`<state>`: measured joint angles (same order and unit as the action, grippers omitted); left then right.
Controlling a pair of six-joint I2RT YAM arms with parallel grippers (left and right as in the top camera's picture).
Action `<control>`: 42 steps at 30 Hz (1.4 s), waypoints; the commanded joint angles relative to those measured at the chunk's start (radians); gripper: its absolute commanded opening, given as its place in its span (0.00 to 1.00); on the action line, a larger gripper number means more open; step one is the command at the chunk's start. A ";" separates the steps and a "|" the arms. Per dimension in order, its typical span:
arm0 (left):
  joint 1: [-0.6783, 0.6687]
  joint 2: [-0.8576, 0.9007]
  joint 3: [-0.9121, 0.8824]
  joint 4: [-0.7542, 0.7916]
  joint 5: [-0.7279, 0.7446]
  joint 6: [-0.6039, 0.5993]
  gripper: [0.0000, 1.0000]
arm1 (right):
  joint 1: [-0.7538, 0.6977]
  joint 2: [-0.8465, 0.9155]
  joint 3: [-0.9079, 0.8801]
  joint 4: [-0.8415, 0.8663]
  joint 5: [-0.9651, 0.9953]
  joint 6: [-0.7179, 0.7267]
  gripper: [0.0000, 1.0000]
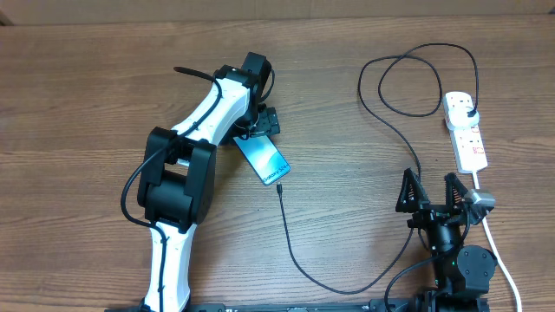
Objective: Plug charger to phone and switch on socket
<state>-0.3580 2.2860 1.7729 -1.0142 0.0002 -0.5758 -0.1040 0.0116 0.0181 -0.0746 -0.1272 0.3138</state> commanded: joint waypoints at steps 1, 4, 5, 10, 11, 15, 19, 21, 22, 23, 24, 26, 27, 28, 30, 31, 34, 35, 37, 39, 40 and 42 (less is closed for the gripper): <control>-0.021 0.068 -0.050 -0.007 0.146 -0.077 0.99 | 0.005 -0.009 -0.010 0.004 -0.006 -0.001 1.00; -0.039 0.068 -0.050 -0.003 0.091 -0.199 1.00 | 0.005 -0.009 -0.010 0.004 -0.006 -0.001 1.00; -0.044 0.068 -0.050 -0.003 0.077 -0.224 1.00 | 0.005 -0.009 -0.010 0.004 -0.006 -0.001 1.00; -0.067 0.068 -0.050 0.002 0.068 -0.264 0.99 | 0.005 -0.009 -0.010 0.004 -0.006 -0.001 1.00; -0.072 0.068 -0.050 0.002 0.069 -0.270 0.99 | 0.005 -0.009 -0.010 0.004 -0.006 -0.001 1.00; -0.094 0.068 -0.050 0.005 0.070 -0.278 1.00 | 0.005 -0.009 -0.010 0.004 -0.006 -0.001 1.00; -0.109 0.068 -0.050 0.019 0.068 -0.278 1.00 | 0.005 -0.009 -0.010 0.004 -0.006 -0.001 1.00; -0.110 0.068 -0.050 0.034 0.068 -0.277 1.00 | 0.005 -0.009 -0.010 0.004 -0.006 -0.001 1.00; -0.110 0.068 -0.050 0.039 0.067 -0.277 1.00 | 0.005 -0.009 -0.010 0.004 -0.006 -0.001 1.00; -0.110 0.068 -0.050 0.039 0.065 -0.274 1.00 | 0.005 -0.009 -0.010 0.004 -0.006 -0.001 1.00; -0.110 0.068 -0.050 0.039 0.061 -0.266 0.99 | 0.005 -0.009 -0.010 0.004 -0.006 -0.001 1.00; -0.110 0.068 -0.050 0.037 0.047 -0.250 1.00 | 0.005 -0.009 -0.010 0.004 -0.006 -0.001 1.00; -0.110 0.068 -0.050 0.035 0.040 -0.240 0.99 | 0.005 -0.009 -0.010 0.004 -0.006 -0.001 1.00; -0.110 0.068 -0.050 0.035 0.034 -0.229 0.99 | 0.005 -0.009 -0.010 0.004 -0.006 -0.001 1.00; -0.110 0.068 -0.050 0.031 0.015 -0.207 1.00 | 0.005 -0.009 -0.010 0.004 -0.006 -0.001 1.00; -0.110 0.068 -0.050 0.026 0.006 -0.196 1.00 | 0.005 -0.009 -0.010 0.004 -0.006 -0.001 1.00; -0.107 0.068 -0.050 0.014 -0.009 -0.128 0.96 | 0.005 -0.009 -0.010 0.004 -0.006 -0.001 1.00; -0.107 0.068 -0.050 0.012 -0.009 -0.097 0.94 | 0.005 -0.009 -0.010 0.004 -0.006 -0.001 1.00; -0.106 0.068 -0.050 0.004 -0.009 -0.030 0.94 | 0.005 -0.009 -0.010 0.004 -0.006 -0.001 1.00; -0.105 0.068 -0.050 -0.003 -0.011 0.038 0.95 | 0.005 -0.009 -0.010 0.004 -0.006 -0.001 1.00; -0.103 0.068 -0.050 -0.003 -0.011 0.073 0.96 | 0.005 -0.009 -0.010 0.004 -0.006 -0.001 1.00; -0.095 0.068 -0.050 -0.003 -0.012 0.119 1.00 | 0.005 -0.008 -0.010 0.004 -0.006 -0.001 1.00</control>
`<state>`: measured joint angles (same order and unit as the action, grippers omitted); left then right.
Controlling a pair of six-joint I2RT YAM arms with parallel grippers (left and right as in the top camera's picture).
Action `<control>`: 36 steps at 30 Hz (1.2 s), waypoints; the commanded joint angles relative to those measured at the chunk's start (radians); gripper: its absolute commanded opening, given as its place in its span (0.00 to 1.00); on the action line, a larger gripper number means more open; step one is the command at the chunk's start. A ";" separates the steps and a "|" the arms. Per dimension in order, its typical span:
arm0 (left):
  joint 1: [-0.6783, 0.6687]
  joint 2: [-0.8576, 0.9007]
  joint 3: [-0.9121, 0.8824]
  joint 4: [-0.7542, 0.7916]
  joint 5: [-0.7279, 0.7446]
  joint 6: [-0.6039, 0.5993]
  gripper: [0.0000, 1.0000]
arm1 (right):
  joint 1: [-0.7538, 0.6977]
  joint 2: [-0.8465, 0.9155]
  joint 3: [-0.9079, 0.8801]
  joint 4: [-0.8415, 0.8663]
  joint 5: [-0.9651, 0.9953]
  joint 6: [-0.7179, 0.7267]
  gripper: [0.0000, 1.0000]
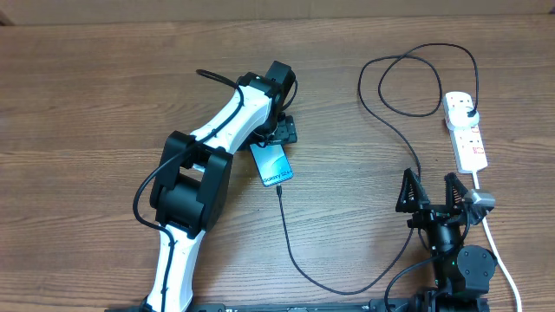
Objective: Plug charger to phone and switch on socket
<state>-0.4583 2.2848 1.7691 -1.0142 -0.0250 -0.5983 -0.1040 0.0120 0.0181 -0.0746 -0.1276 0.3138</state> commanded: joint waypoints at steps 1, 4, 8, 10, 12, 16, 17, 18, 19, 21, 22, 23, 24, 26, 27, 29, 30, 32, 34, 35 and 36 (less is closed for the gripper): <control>0.012 0.069 -0.046 -0.002 0.013 0.155 1.00 | 0.005 -0.009 -0.010 0.004 -0.005 -0.001 1.00; 0.040 0.069 -0.046 -0.003 -0.026 0.158 0.99 | 0.005 -0.009 -0.010 0.004 -0.005 -0.001 1.00; 0.087 0.069 -0.046 -0.002 -0.062 0.158 1.00 | 0.005 -0.009 -0.010 0.004 -0.005 -0.001 1.00; 0.113 0.069 -0.046 -0.002 -0.066 0.159 0.99 | 0.005 -0.009 -0.010 0.004 -0.005 -0.001 1.00; 0.141 0.069 -0.046 -0.003 -0.070 0.176 0.99 | 0.005 -0.009 -0.010 0.004 -0.005 -0.001 1.00; 0.188 0.069 -0.046 -0.008 -0.081 0.212 1.00 | 0.005 -0.009 -0.010 0.004 -0.005 -0.001 1.00; 0.198 0.069 -0.046 -0.011 -0.081 0.214 1.00 | 0.005 -0.009 -0.010 0.004 -0.005 -0.001 1.00; 0.208 0.069 -0.046 -0.014 -0.079 0.214 0.99 | 0.005 -0.009 -0.010 0.004 -0.005 -0.001 1.00; 0.215 0.069 -0.046 -0.018 -0.079 0.214 0.99 | 0.005 -0.009 -0.010 0.004 -0.005 -0.001 1.00; 0.226 0.069 -0.046 -0.026 -0.071 0.209 0.99 | 0.005 -0.009 -0.010 0.004 -0.005 -0.001 1.00; 0.229 0.069 -0.046 -0.030 -0.051 0.209 1.00 | 0.005 -0.009 -0.010 0.004 -0.005 -0.001 1.00; 0.230 0.069 -0.046 -0.033 -0.029 0.209 1.00 | 0.005 -0.009 -0.010 0.004 -0.005 -0.001 1.00; 0.230 0.069 -0.046 -0.036 0.007 0.209 1.00 | 0.005 -0.009 -0.010 0.004 -0.005 -0.001 1.00; 0.228 0.069 -0.046 -0.042 0.087 0.209 1.00 | 0.005 -0.009 -0.010 0.004 -0.005 -0.001 1.00; 0.226 0.069 -0.046 -0.044 0.127 0.209 0.99 | 0.005 -0.009 -0.010 0.004 -0.005 -0.001 1.00; 0.221 0.069 -0.046 -0.045 0.217 0.209 1.00 | 0.005 -0.009 -0.010 0.004 -0.005 -0.001 1.00; 0.219 0.069 -0.046 -0.043 0.274 0.210 1.00 | 0.005 -0.009 -0.010 0.004 -0.005 -0.001 1.00; 0.216 0.069 -0.046 -0.043 0.323 0.210 0.99 | 0.005 -0.009 -0.010 0.004 -0.005 -0.001 1.00; 0.215 0.069 -0.046 -0.042 0.317 0.210 1.00 | 0.005 -0.009 -0.010 0.004 -0.005 -0.001 1.00; 0.215 0.069 -0.046 -0.043 0.318 0.209 1.00 | 0.005 -0.009 -0.010 0.004 -0.005 -0.001 1.00; 0.214 0.069 -0.046 -0.049 0.317 0.186 1.00 | 0.005 -0.009 -0.010 0.004 -0.005 -0.001 1.00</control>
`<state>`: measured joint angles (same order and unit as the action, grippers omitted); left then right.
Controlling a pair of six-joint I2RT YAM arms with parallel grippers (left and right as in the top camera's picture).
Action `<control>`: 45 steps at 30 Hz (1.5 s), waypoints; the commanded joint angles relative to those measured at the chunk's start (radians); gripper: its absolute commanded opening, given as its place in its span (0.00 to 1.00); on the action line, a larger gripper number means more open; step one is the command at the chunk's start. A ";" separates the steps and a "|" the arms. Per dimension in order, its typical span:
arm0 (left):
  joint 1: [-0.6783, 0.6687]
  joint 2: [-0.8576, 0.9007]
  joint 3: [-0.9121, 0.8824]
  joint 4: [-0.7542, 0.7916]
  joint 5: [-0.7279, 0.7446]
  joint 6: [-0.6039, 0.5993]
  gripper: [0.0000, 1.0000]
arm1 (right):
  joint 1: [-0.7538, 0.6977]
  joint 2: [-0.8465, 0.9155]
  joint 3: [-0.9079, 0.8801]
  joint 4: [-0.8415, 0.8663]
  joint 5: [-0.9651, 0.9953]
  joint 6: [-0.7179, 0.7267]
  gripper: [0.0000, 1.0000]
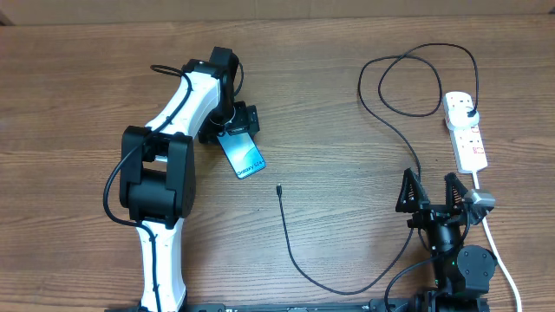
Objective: Plug charger to phone and switch on socket
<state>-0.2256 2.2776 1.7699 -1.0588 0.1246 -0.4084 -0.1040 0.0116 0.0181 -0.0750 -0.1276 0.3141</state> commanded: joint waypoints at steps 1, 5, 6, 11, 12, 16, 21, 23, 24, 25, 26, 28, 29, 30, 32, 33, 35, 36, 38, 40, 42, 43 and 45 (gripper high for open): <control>-0.021 0.076 -0.047 -0.018 0.156 -0.055 0.99 | 0.005 -0.009 -0.010 0.005 -0.005 -0.002 1.00; -0.045 0.076 -0.047 -0.074 0.047 -0.232 0.99 | 0.005 -0.008 -0.010 0.005 -0.005 -0.002 1.00; -0.054 0.076 -0.047 -0.080 0.019 -0.256 1.00 | 0.005 -0.009 -0.010 0.005 -0.005 -0.002 1.00; -0.108 0.076 -0.047 -0.094 -0.048 -0.351 1.00 | 0.005 -0.009 -0.010 0.005 -0.005 -0.002 1.00; -0.118 0.076 -0.047 -0.095 -0.047 -0.359 0.99 | 0.005 -0.008 -0.010 0.005 -0.005 -0.002 1.00; -0.163 0.077 -0.047 -0.093 -0.051 -0.385 1.00 | 0.005 -0.009 -0.010 0.005 -0.005 -0.002 1.00; -0.195 0.077 -0.047 -0.125 -0.154 -0.370 1.00 | 0.005 -0.009 -0.010 0.005 -0.005 -0.002 1.00; -0.196 0.077 -0.047 -0.147 -0.190 -0.354 1.00 | 0.005 -0.009 -0.010 0.005 -0.005 -0.002 1.00; -0.196 0.077 -0.047 -0.159 -0.206 -0.340 1.00 | 0.005 -0.008 -0.010 0.005 -0.005 -0.002 1.00; -0.196 0.077 -0.047 -0.171 -0.220 -0.331 1.00 | 0.005 -0.009 -0.010 0.005 -0.005 -0.002 1.00; -0.193 0.077 -0.047 -0.185 -0.244 -0.326 1.00 | 0.005 -0.009 -0.010 0.005 -0.005 -0.002 1.00; -0.187 0.077 -0.047 -0.213 -0.320 -0.317 1.00 | 0.005 -0.008 -0.010 0.005 -0.005 -0.002 1.00; -0.185 0.077 -0.047 -0.222 -0.351 -0.316 1.00 | 0.005 -0.009 -0.010 0.005 -0.005 -0.002 1.00; -0.183 0.077 -0.047 -0.229 -0.381 -0.313 1.00 | 0.005 -0.009 -0.010 0.005 -0.005 -0.002 1.00; -0.178 0.077 -0.047 -0.234 -0.425 -0.280 0.99 | 0.005 -0.008 -0.010 0.005 -0.005 -0.002 1.00; -0.176 0.077 -0.047 -0.234 -0.437 -0.259 0.99 | 0.005 -0.009 -0.010 0.005 -0.005 -0.001 1.00; -0.171 0.077 -0.047 -0.235 -0.446 -0.244 1.00 | 0.005 -0.008 -0.010 0.005 -0.005 -0.002 1.00; -0.169 0.077 -0.047 -0.236 -0.446 -0.242 1.00 | 0.005 -0.009 -0.010 0.005 -0.005 -0.002 1.00; -0.163 0.077 -0.047 -0.239 -0.446 -0.242 1.00 | 0.005 -0.009 -0.010 0.005 -0.005 -0.002 1.00; -0.154 0.077 -0.047 -0.241 -0.446 -0.242 1.00 | 0.005 -0.008 -0.010 0.005 -0.005 -0.002 1.00; -0.141 0.077 -0.047 -0.243 -0.441 -0.242 1.00 | 0.005 -0.009 -0.010 0.005 -0.005 -0.002 1.00; -0.132 0.077 -0.047 -0.243 -0.432 -0.242 0.99 | 0.005 -0.009 -0.010 0.005 -0.005 -0.002 1.00; -0.109 0.077 -0.047 -0.238 -0.384 -0.238 1.00 | 0.005 -0.009 -0.010 0.005 -0.005 -0.002 1.00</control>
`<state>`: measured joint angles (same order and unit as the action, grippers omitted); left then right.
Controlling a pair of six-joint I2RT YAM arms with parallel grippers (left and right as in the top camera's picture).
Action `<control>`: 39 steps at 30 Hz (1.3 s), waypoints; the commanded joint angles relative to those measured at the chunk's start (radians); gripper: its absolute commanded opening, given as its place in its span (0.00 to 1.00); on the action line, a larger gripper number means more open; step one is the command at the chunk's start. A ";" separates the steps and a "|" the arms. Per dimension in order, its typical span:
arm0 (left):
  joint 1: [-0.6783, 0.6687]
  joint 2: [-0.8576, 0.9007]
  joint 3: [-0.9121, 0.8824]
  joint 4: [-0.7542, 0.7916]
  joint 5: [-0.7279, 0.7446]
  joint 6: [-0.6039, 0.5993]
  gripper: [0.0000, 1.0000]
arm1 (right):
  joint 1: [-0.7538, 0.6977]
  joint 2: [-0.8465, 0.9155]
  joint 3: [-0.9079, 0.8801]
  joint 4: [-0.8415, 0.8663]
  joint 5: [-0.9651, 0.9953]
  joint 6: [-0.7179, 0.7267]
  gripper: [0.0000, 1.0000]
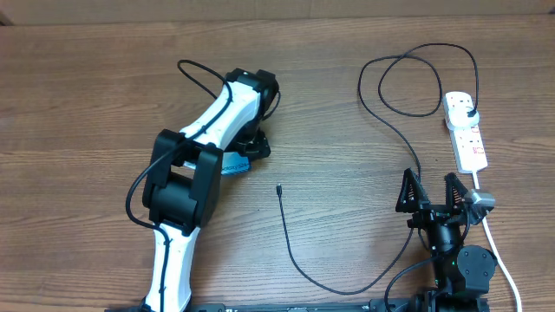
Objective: Plug charger to phone and switch on socket
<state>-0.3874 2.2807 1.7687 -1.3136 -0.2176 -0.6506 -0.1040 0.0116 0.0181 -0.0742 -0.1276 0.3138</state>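
Observation:
The phone [234, 164] shows only as a blue sliver under my left forearm in the overhead view. My left gripper [254, 147] sits over its upper end and looks shut on it. The black charger cable's plug end [278, 188] lies free on the table, a little right of and below the phone, touching nothing. The cable [299, 264] loops down, round and up to the white socket strip [471, 143] at the far right, where its adapter [468, 110] is plugged in. My right gripper [429, 192] stands open near the front right, below the strip.
The wooden table [87, 130] carries everything. The cable coils in a loop [408, 82] at the back right. The strip's white lead [499, 251] runs down past my right arm's base [460, 264].
My left wrist has shifted right and the arm now covers most of the phone, which lay in full view pointing down-right. The cable plug and the right arm have not moved.
First my left gripper held the phone with its lower end right at the cable plug. Then the phone stood steeper, still at the plug. Later it was carried left, leaving the plug lying alone. Now the phone is nearly hidden under the arm.

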 commanded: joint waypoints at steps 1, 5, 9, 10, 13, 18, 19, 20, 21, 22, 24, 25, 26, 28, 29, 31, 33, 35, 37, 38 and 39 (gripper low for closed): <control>0.065 0.074 -0.046 0.021 -0.003 0.021 1.00 | 0.005 -0.009 -0.010 0.004 -0.005 -0.001 1.00; 0.103 0.074 -0.046 0.039 0.091 0.053 1.00 | 0.005 -0.009 -0.010 0.004 -0.005 -0.001 1.00; 0.108 0.074 -0.046 0.096 0.106 0.056 0.99 | 0.005 -0.009 -0.010 0.004 -0.005 -0.001 1.00; 0.107 0.074 -0.046 0.119 0.106 0.074 1.00 | 0.005 -0.009 -0.010 0.004 -0.005 -0.001 1.00; 0.105 0.074 -0.046 0.176 0.106 0.111 0.99 | 0.005 -0.009 -0.010 0.004 -0.005 -0.001 1.00; 0.116 0.074 -0.046 0.216 0.105 0.113 0.99 | 0.005 -0.008 -0.010 0.004 -0.005 -0.001 1.00; 0.119 0.074 -0.045 0.214 0.108 0.114 0.99 | 0.005 -0.009 -0.010 0.004 -0.005 -0.001 1.00; 0.122 0.074 -0.045 0.215 0.109 0.120 0.99 | 0.005 -0.009 -0.010 0.004 -0.005 -0.001 1.00; 0.126 0.074 -0.045 0.216 0.116 0.120 0.99 | 0.005 -0.009 -0.010 0.004 -0.005 -0.001 1.00; 0.133 0.074 -0.045 0.219 0.137 0.120 1.00 | 0.005 -0.009 -0.010 0.004 -0.005 -0.001 1.00; 0.146 0.073 -0.045 0.219 0.164 0.120 0.99 | 0.005 -0.009 -0.010 0.004 -0.005 -0.001 1.00; 0.149 0.073 -0.045 0.219 0.166 0.120 1.00 | 0.005 -0.009 -0.010 0.004 -0.005 -0.001 1.00; 0.156 0.073 -0.045 0.222 0.166 0.120 1.00 | 0.005 -0.008 -0.010 0.004 -0.005 -0.001 1.00; 0.172 0.073 -0.045 0.224 0.166 0.129 0.99 | 0.005 -0.008 -0.010 0.004 -0.005 -0.001 1.00; 0.178 0.073 -0.045 0.227 0.166 0.137 1.00 | 0.005 -0.009 -0.010 0.004 -0.005 -0.001 1.00; 0.187 0.073 -0.045 0.227 0.163 0.156 1.00 | 0.005 -0.009 -0.010 0.004 -0.005 -0.001 1.00; 0.191 0.073 -0.045 0.227 0.163 0.179 0.99 | 0.005 -0.008 -0.010 0.004 -0.005 -0.001 1.00; 0.191 0.073 -0.045 0.230 0.158 0.183 1.00 | 0.005 -0.009 -0.010 0.004 -0.005 -0.001 1.00; 0.189 0.073 -0.046 0.237 0.159 0.175 0.99 | 0.005 -0.009 -0.010 0.004 -0.005 -0.001 1.00; 0.188 0.074 -0.046 0.241 0.160 0.168 1.00 | 0.005 -0.009 -0.010 0.004 -0.005 -0.001 1.00; 0.185 0.074 -0.049 0.247 0.160 0.164 1.00 | 0.005 -0.009 -0.010 0.004 -0.005 -0.001 1.00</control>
<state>-0.2085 2.2818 1.7657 -1.0863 0.0032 -0.4892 -0.1040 0.0116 0.0181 -0.0746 -0.1272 0.3141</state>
